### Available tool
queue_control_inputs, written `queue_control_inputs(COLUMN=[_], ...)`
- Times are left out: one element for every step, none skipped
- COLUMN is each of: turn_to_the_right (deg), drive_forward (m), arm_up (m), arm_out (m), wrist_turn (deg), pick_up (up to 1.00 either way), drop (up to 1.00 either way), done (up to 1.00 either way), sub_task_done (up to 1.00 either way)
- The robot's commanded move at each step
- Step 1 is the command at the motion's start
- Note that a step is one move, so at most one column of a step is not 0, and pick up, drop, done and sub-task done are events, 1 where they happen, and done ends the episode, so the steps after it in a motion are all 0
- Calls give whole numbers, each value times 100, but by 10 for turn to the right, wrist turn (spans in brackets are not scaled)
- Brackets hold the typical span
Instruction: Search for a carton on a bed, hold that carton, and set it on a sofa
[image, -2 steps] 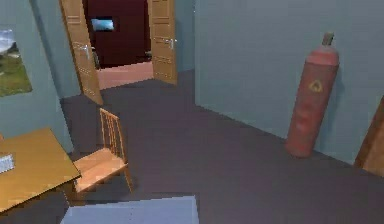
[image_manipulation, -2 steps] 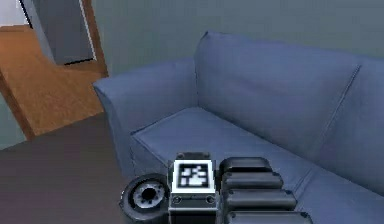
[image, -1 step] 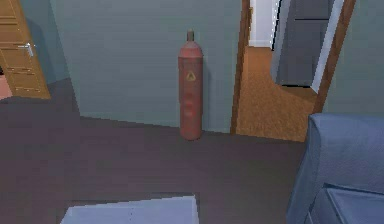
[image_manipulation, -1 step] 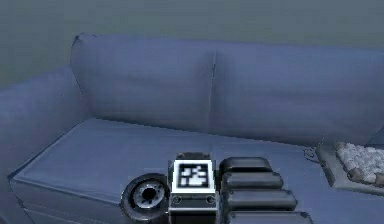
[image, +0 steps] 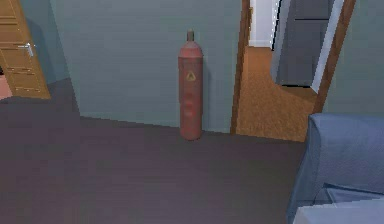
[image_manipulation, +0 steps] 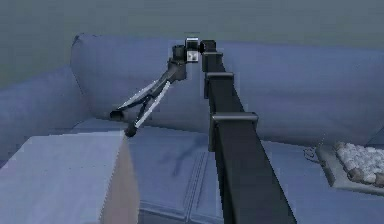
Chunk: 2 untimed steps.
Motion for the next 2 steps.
queue_control_inputs(turn_to_the_right=[0, 0], drive_forward=[0, 0], arm_up=[0, 0], arm_out=[0, 0], wrist_turn=[450, 450], pick_up=[0, 0], drop=[0, 0], done=[0, 0], sub_task_done=[0, 0])
